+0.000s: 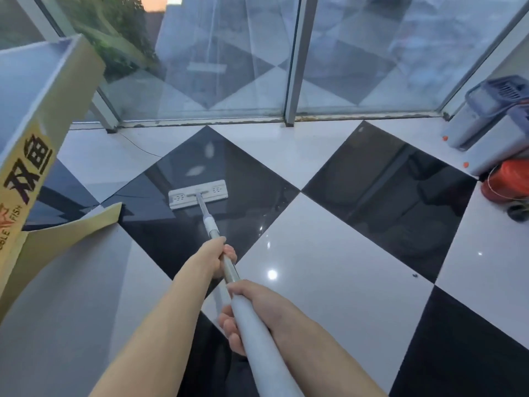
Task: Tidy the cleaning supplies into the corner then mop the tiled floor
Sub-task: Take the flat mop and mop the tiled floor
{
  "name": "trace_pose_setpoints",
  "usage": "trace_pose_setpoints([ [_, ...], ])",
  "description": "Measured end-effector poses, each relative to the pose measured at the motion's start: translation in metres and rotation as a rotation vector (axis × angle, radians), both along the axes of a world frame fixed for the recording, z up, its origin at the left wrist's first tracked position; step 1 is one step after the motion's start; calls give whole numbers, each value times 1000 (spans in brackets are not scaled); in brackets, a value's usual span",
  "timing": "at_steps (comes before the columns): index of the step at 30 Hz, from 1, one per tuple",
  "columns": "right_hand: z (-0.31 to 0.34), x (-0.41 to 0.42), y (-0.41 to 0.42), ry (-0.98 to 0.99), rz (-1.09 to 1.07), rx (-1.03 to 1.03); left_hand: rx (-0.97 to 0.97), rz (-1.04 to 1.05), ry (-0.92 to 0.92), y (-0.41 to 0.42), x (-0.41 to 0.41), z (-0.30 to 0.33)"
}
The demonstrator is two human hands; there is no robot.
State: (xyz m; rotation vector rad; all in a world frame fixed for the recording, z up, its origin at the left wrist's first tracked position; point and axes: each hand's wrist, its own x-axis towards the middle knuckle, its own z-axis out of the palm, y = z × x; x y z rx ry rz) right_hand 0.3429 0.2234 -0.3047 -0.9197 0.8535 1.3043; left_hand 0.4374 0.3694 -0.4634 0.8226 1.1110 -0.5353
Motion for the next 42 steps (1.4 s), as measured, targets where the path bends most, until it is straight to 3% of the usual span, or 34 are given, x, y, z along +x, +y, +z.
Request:
trace_pose_setpoints([
  [9, 5, -203, -81, -47, 10, 53, 16, 13, -23, -95, -229, 32],
  [17, 46, -263, -107, -58, 61, 20, 79, -158, 75, -129, -315, 89],
  [27, 55, -237, -85, -44, -39, 22, 45, -142, 63, -104, -270, 89],
  [35, 56, -164, -55, 177, -197, 235, 7, -175, 89, -51, -159, 43],
  [42, 72, -130, -63, 140, -234, 263, 57, -192, 84, -37, -81, 20],
])
